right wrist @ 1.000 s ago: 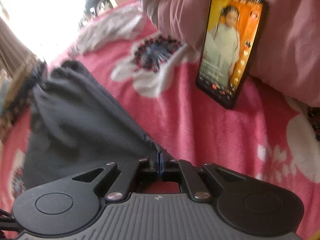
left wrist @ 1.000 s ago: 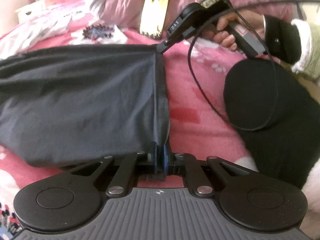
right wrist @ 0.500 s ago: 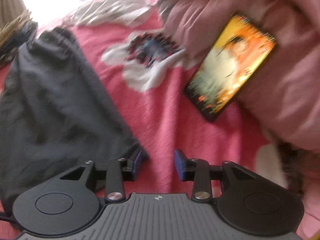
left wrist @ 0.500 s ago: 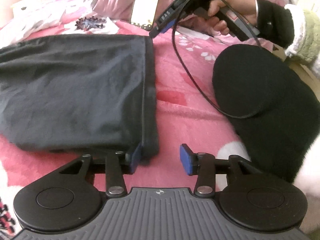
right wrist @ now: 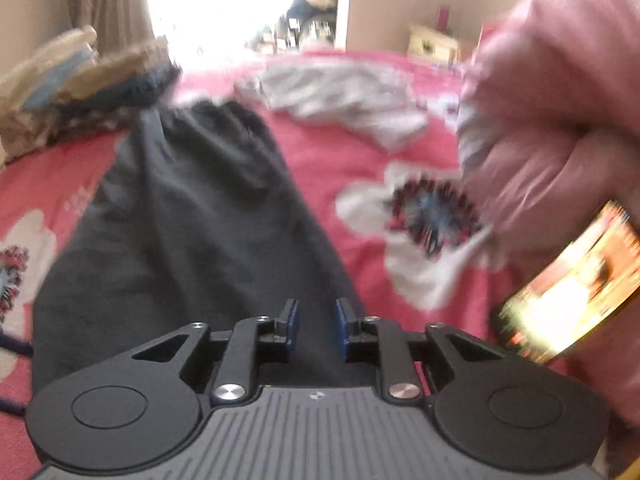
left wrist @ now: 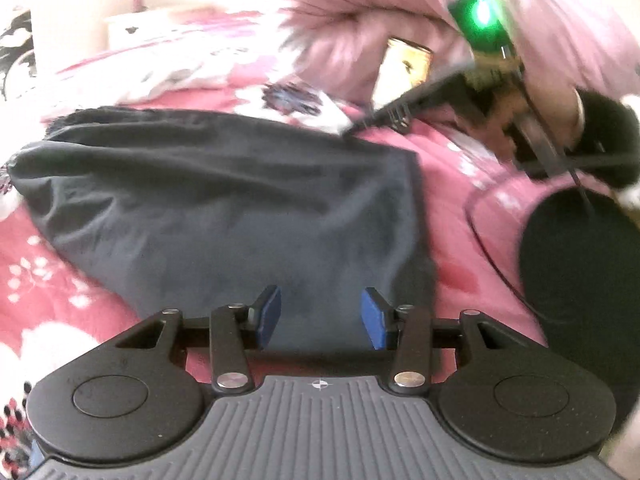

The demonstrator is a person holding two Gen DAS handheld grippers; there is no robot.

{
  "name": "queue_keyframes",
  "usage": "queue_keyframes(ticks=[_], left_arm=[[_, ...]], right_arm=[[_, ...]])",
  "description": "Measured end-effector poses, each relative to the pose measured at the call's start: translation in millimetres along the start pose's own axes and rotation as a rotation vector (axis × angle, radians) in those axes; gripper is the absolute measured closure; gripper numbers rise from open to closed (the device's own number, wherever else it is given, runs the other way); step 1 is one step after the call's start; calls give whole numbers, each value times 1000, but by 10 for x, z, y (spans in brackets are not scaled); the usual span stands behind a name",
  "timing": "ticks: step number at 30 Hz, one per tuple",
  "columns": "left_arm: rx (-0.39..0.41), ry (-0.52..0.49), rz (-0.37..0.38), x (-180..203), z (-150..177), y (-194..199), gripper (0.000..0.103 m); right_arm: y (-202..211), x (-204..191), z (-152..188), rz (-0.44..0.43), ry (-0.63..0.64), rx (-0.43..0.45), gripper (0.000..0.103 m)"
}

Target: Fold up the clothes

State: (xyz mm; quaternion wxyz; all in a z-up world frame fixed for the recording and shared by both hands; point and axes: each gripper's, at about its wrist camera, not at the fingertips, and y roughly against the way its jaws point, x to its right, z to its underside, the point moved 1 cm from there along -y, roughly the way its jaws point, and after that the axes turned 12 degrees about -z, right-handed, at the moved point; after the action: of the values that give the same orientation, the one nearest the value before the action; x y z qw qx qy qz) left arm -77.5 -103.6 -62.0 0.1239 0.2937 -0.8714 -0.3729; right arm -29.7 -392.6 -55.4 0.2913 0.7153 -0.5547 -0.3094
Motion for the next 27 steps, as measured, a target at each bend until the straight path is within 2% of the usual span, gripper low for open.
queue_keyframes(ticks=[2, 3, 6, 12, 16, 18, 23, 27], left_arm=[[-26, 12, -21, -37, 10, -172, 57], [-49, 16, -26, -59, 33, -246, 57], [-68, 21, -4, -106, 118, -320, 55], [-50, 52, 33, -116, 186, -329, 45], [-29, 71, 41, -106, 230, -316, 43], [-20, 94, 49, -121, 264, -298, 41], [-5, 137, 80, -158, 309, -289, 39], [5, 154, 112, -196, 342, -277, 37]], right_arm=[[-197, 101, 95, 41, -20, -94, 84], [-314, 184, 161, 68, -41, -175, 85], [-264, 243, 111, 71, -82, -207, 87], [-243, -95, -612, -42, 9, -39, 84], [-715, -487, -1240, -148, 129, 75, 75], [-1005, -639, -1508, -193, 170, 105, 69], [-1773, -784, -2113, -276, 147, 109, 61], [-2258, -702, -2380, -310, 86, 63, 61]])
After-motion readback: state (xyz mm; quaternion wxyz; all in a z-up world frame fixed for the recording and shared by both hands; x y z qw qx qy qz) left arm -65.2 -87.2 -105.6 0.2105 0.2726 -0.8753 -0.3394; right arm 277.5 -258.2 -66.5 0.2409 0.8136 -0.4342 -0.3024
